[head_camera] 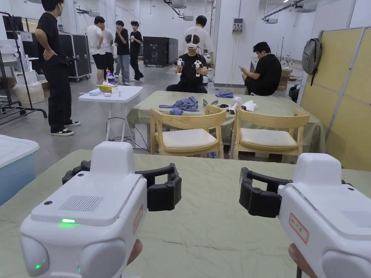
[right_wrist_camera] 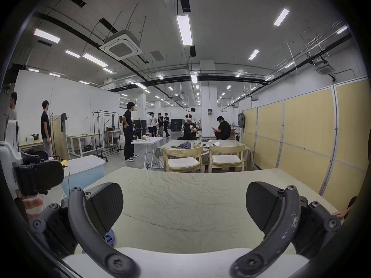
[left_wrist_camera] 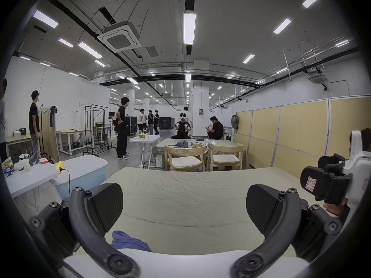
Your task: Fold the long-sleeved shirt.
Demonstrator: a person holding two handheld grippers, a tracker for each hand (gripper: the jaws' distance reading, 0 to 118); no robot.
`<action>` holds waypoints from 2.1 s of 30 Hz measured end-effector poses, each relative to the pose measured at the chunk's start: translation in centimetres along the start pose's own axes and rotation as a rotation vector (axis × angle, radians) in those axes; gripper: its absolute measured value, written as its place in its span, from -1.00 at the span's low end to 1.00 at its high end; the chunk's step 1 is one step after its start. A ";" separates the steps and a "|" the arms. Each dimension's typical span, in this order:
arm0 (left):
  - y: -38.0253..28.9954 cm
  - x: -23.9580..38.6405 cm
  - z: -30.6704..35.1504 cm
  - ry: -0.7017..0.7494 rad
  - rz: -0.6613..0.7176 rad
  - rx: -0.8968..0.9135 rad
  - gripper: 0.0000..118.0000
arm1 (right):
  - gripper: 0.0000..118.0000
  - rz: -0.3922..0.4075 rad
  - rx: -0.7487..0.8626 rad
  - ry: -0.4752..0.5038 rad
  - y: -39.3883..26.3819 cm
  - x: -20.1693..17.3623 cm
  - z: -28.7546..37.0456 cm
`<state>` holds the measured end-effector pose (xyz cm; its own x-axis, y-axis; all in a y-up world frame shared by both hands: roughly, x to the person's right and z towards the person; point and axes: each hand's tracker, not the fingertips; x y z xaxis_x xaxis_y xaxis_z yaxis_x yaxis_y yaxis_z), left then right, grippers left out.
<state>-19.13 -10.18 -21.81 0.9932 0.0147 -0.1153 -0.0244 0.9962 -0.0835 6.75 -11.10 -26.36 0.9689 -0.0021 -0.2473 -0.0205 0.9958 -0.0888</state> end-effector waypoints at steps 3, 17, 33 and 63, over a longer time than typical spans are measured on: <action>0.1 -0.1 0.1 0.001 0.000 0.009 1.00 | 1.00 0.004 0.003 -0.007 0.1 0.0 0.0; 0.1 -0.6 0.3 -0.011 0.028 0.011 1.00 | 1.00 -0.049 0.006 0.004 0.1 0.1 0.1; 0.3 -0.6 0.2 -0.037 0.032 0.034 1.00 | 1.00 -0.020 0.004 0.000 0.2 -0.5 -0.3; -1.2 -8.3 3.4 0.165 0.113 0.013 -1.00 | -0.93 -0.013 -0.021 0.218 -0.9 -8.2 -3.2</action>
<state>-26.94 -11.19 -17.43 0.9519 0.1137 -0.2844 -0.1326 0.9900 -0.0481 -1.97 -12.24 -27.39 0.8928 -0.0368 -0.4490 -0.0160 0.9934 -0.1132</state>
